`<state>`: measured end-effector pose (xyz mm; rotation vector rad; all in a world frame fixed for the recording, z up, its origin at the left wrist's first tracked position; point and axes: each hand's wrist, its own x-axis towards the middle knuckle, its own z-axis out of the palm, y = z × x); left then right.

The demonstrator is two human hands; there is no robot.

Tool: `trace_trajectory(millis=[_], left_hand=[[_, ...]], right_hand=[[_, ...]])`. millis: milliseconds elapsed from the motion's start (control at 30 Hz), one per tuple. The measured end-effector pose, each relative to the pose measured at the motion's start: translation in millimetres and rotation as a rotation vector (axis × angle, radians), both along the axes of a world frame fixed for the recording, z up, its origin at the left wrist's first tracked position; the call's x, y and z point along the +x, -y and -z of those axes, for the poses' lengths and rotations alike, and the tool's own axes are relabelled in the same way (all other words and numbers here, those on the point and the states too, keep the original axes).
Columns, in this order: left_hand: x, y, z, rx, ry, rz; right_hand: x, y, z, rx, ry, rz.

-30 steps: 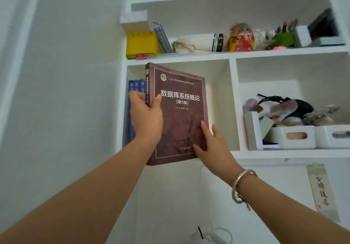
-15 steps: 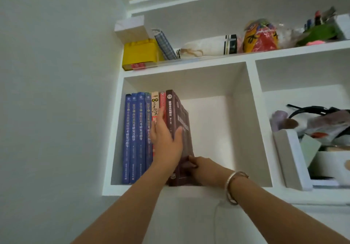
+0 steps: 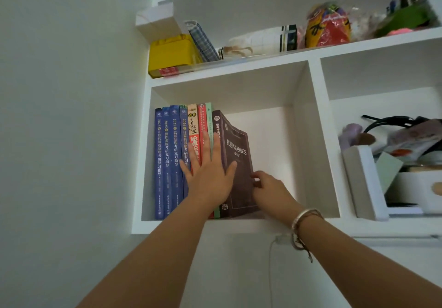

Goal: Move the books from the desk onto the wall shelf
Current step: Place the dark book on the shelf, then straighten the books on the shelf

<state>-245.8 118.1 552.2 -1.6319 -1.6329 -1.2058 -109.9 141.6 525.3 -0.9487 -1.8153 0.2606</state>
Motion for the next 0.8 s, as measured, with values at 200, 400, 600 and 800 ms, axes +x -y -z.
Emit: trace_trajectory(millis=[200,400,600,800], left_hand=[[10,41,63,0.096,-0.035,0.181],[27,91,122,0.106,0.058,0.459],[46,125,194,-0.057,0.128,0.648],[76,148,303,-0.375,0.182,0.779]], right_hand=[[12,57,30,0.157,-0.092,-0.074],[48,114,85,0.179,-0.069,-0.027],[89,158,163,0.003,-0.111,0.111],[126,194,264,-0.269,-0.121,0.261]])
